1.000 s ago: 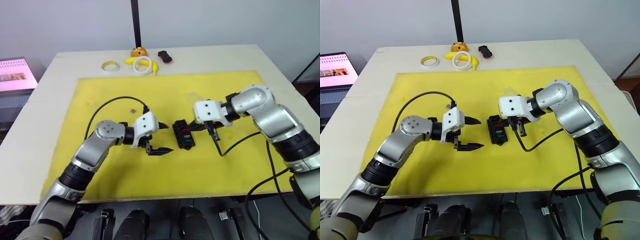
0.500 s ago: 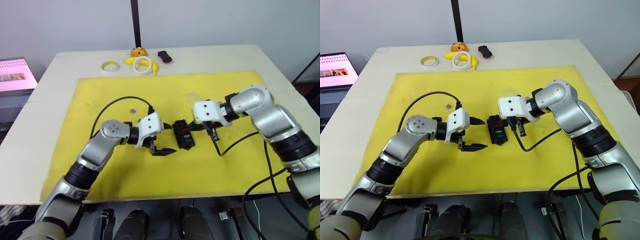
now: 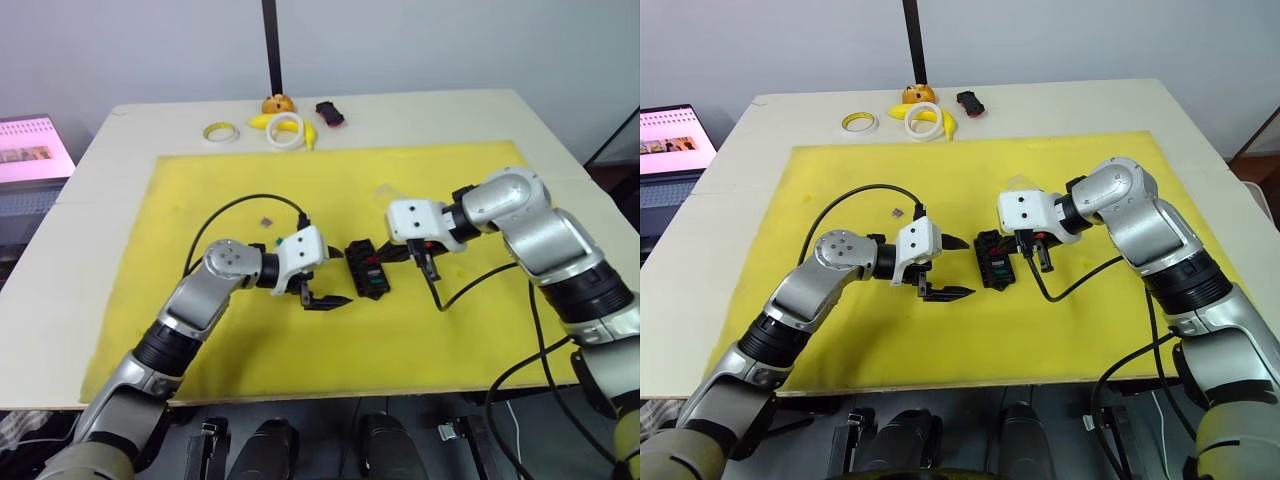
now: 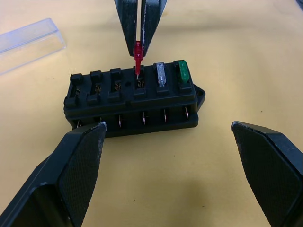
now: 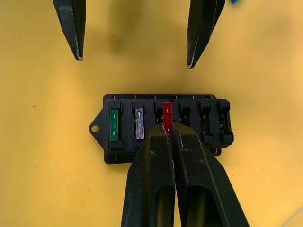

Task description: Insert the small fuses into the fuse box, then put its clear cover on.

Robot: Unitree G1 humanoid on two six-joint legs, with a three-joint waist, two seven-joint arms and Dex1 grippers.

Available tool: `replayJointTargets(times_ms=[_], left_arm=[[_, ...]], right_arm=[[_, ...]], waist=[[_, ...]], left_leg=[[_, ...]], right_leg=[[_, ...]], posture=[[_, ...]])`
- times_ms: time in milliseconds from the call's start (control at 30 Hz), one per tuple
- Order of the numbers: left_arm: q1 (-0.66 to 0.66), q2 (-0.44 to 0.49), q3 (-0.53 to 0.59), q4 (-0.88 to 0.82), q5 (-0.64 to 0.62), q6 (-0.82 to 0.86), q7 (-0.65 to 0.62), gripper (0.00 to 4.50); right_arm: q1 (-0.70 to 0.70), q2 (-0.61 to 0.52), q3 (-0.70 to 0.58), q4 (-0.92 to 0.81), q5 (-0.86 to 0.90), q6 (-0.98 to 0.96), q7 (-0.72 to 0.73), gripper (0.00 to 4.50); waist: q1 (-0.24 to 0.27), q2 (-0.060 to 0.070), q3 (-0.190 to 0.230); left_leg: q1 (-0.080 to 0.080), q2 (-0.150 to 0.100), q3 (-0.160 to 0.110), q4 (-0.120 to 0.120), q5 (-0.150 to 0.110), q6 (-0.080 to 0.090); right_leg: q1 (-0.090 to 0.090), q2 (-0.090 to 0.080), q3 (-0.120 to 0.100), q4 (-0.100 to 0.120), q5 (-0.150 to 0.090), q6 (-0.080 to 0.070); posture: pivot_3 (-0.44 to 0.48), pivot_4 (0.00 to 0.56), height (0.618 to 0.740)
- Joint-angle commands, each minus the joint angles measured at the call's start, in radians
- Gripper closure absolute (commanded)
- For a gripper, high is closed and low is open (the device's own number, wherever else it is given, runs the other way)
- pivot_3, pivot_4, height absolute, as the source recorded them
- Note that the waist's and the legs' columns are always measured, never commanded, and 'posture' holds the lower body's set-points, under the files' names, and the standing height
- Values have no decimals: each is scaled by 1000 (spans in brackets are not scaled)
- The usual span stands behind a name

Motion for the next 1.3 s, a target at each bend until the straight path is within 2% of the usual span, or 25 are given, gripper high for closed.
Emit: replayJointTargets(times_ms=[33,1300], left_arm=[[-16,-6,0,-7,6,-24,-5,52],[-18,-18,-4,-12,10,-18,-10,52]], right_arm=[[-2,6,-31,-35,2,5,3,4500],[-18,50,-5,34,-88,-36,23,4500]], waist=[[0,0,0],[-1,0,0]], left_leg=[[0,0,0,0,0,0],[0,0,0,0,0,0]], right_leg=[[0,0,0,0,0,0],[0,0,0,0,0,0]], posture=[[0,150,740],[0,150,740]])
